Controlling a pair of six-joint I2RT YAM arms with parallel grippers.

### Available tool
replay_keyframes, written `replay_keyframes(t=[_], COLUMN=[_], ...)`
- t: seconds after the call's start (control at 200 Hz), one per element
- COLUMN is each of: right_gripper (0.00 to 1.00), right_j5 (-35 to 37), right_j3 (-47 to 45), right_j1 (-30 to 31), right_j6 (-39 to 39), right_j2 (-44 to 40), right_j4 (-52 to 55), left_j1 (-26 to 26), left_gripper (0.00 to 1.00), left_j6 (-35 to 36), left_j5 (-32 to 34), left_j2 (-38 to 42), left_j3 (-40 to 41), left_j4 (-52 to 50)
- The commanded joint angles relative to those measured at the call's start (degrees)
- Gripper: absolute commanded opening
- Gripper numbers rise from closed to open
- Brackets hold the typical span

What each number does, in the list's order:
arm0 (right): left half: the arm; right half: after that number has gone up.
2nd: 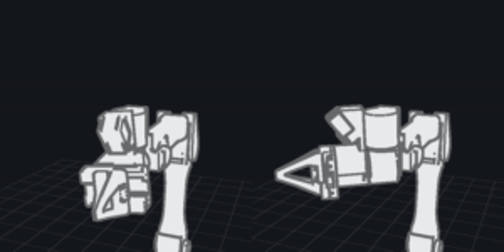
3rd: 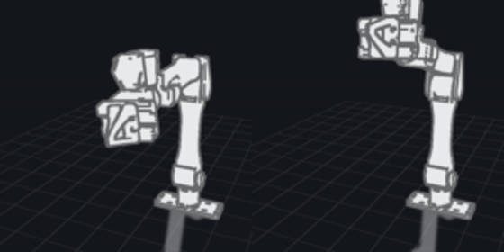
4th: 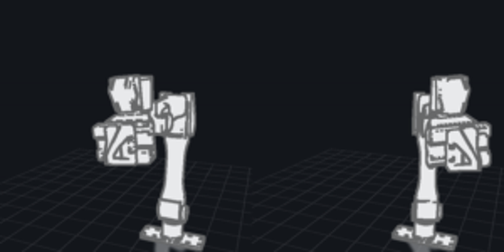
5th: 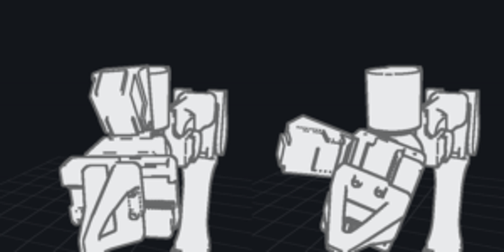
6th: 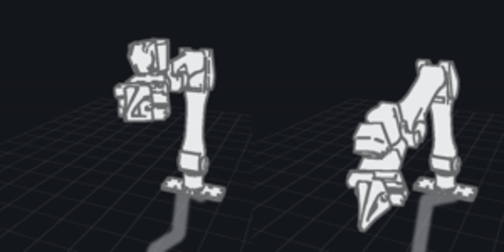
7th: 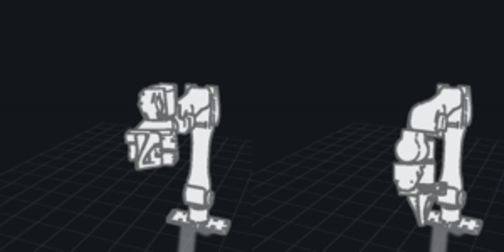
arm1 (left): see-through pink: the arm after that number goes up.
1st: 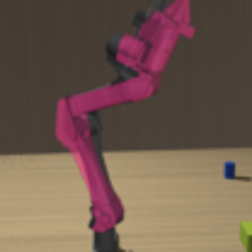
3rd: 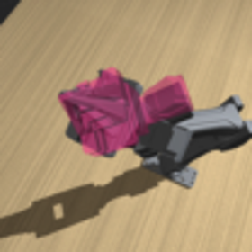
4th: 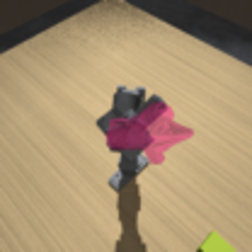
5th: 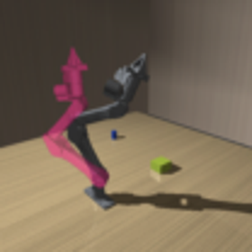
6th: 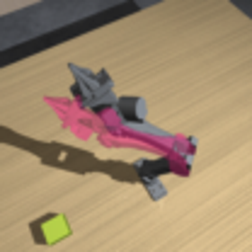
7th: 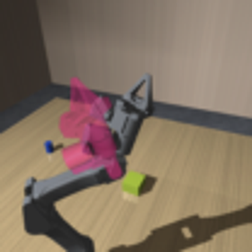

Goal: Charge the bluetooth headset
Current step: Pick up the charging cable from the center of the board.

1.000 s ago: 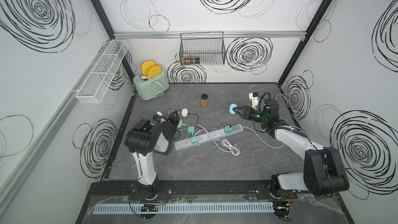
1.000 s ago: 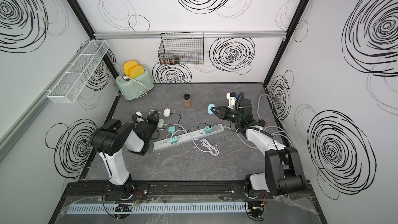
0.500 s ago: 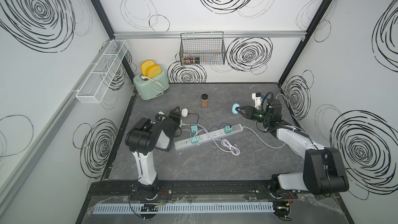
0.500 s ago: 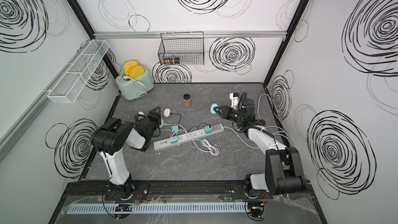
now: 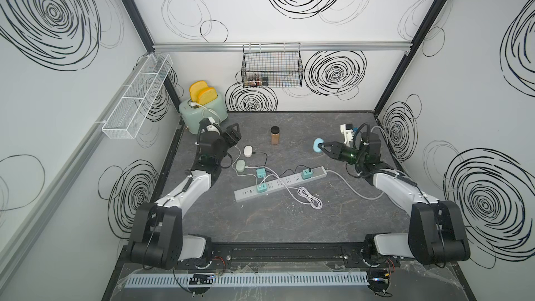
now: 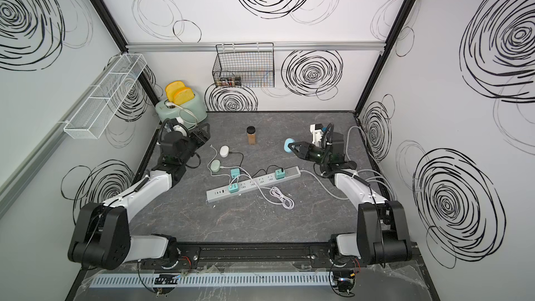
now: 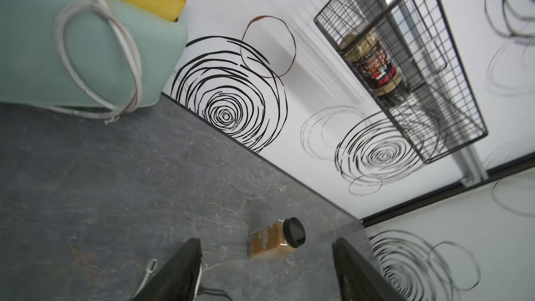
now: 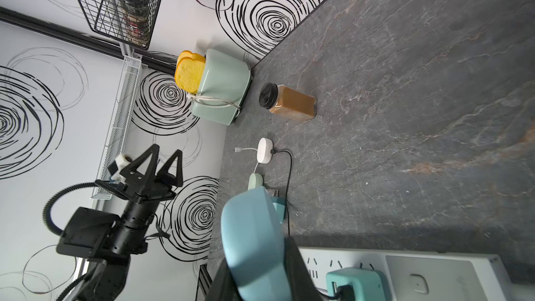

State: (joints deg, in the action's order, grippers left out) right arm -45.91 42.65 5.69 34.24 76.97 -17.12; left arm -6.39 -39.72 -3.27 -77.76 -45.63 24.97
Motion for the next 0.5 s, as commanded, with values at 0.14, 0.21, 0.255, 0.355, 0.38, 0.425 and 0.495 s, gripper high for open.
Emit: replay_keyframes(t=[0.14, 0.21, 0.255, 0.355, 0.38, 0.425, 0.495], right_gripper=[0.27, 0.28, 0.28, 0.28, 0.28, 0.28, 0.29], right_j5=[0.8, 0.3, 0.1, 0.3, 0.3, 0.2, 0.1], right_j3=[2.3, 2.6, 2.4, 2.2, 2.2, 2.3, 2.3], right_j1=[2.3, 2.6, 2.6, 2.8, 2.9, 2.8, 2.9], right_j6=[-4.5, -4.8, -4.7, -4.5, -4.5, -4.7, -4.7], right_j2=[-0.1, 0.5, 0.6, 0.0, -0.1, -0.4, -0.5], right_j4=[1.9, 2.8, 2.9, 2.7, 2.8, 2.9, 3.2], left_j1=[6.0, 5.3, 4.8, 4.0, 4.0, 4.0, 3.9], left_gripper=[0.63, 0.65, 0.64, 0.62, 0.6, 0.59, 0.59], left_j6=[25.4, 28.4, 28.1, 22.6, 20.6, 18.1, 15.5], left_j5=[-3.2, -3.1, -2.2, -5.3, -6.1, -8.5, -8.3], left_j2=[-3.4, -5.4, -6.5, -7.5, -7.6, -7.8, -8.9], left_j3=[-10.3, -10.4, -9.8, -4.4, -3.0, -1.0, 0.3], left_j4=[-18.9, -20.7, -22.0, -15.9, -14.0, -10.9, -9.2])
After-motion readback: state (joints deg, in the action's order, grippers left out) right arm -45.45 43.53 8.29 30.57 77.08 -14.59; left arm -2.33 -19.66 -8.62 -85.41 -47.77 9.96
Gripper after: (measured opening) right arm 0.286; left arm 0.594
